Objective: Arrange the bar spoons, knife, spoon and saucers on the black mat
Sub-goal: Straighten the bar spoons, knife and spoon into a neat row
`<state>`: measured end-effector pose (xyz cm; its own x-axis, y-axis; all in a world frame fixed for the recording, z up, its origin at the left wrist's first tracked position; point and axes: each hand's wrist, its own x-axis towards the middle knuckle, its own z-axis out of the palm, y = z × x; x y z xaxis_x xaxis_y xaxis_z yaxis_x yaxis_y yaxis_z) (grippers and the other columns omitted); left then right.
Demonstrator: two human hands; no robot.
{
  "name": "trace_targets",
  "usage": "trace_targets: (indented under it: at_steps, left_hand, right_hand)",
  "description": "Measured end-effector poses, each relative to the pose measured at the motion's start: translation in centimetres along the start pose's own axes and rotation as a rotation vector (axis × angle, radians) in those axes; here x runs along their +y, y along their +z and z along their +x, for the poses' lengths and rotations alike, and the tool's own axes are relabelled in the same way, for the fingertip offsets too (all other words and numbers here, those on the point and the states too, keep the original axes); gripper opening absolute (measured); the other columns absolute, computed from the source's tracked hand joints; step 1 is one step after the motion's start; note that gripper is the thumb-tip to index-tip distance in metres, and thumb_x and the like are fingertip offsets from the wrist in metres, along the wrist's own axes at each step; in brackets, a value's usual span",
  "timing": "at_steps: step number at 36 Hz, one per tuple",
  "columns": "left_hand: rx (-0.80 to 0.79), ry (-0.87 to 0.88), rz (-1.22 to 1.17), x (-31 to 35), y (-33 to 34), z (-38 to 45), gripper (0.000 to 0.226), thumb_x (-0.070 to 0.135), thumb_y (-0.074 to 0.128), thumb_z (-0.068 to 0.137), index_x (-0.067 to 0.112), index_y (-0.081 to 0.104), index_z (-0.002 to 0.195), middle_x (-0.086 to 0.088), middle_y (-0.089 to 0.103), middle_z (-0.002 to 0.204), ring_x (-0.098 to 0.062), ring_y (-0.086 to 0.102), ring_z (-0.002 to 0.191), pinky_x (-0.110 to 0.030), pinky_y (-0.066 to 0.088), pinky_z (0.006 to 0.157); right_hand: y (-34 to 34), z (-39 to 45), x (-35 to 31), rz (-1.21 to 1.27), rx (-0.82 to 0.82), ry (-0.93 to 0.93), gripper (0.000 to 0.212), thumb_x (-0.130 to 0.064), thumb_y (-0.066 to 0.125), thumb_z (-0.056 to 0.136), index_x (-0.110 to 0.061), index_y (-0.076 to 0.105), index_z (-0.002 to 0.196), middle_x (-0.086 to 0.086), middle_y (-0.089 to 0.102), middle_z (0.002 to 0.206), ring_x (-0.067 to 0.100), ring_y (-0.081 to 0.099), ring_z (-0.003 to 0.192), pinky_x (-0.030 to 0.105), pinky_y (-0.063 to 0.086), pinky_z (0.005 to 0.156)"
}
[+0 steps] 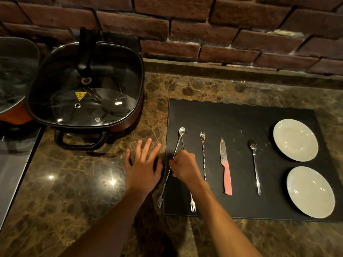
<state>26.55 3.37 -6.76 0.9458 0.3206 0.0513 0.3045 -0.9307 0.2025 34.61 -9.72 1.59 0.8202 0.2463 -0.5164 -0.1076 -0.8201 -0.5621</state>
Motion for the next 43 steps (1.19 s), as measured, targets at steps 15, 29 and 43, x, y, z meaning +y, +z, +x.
trace_targets:
  at_steps: [15, 29, 43]
  left_hand:
    - [-0.011, -0.009, -0.024, 0.1, -0.1, -0.1, 0.054, 0.052, 0.034, 0.099, 0.045, 0.035, 0.152, 0.011, 0.027, 0.167, -0.018, 0.02, 0.157, -0.059, 0.017, 0.122]
    - [-0.021, -0.01, -0.011, -0.2, 0.4, 0.0, 0.055, 0.054, 0.032, 0.099, 0.046, 0.029, 0.154, 0.012, 0.023, 0.168, -0.018, 0.015, 0.158, -0.058, 0.014, 0.122]
    - [-0.05, -0.015, -0.029, 0.0, -0.2, 0.0, 0.055, 0.053, 0.03, 0.1, 0.045, 0.031, 0.154, 0.011, 0.023, 0.169, -0.017, 0.013, 0.158, -0.058, 0.013, 0.123]
  right_hand:
    - [-0.4, 0.3, -1.6, -0.306, 0.032, -0.06, 0.021, -0.021, 0.05, 0.093, -0.012, 0.068, 0.102, 0.014, 0.064, 0.106, 0.034, 0.064, 0.098, 0.034, 0.045, 0.07]
    - [0.2, -0.5, -1.0, -0.348, 0.038, -0.15, 0.02, -0.015, 0.048, 0.093, -0.008, 0.067, 0.096, 0.015, 0.068, 0.096, 0.036, 0.068, 0.09, 0.036, 0.047, 0.066]
    - [-1.0, -1.3, 0.1, -0.19, 0.075, -0.113, 0.019, -0.027, 0.046, 0.095, -0.015, 0.058, 0.087, 0.009, 0.063, 0.082, 0.032, 0.066, 0.079, 0.041, 0.054, 0.065]
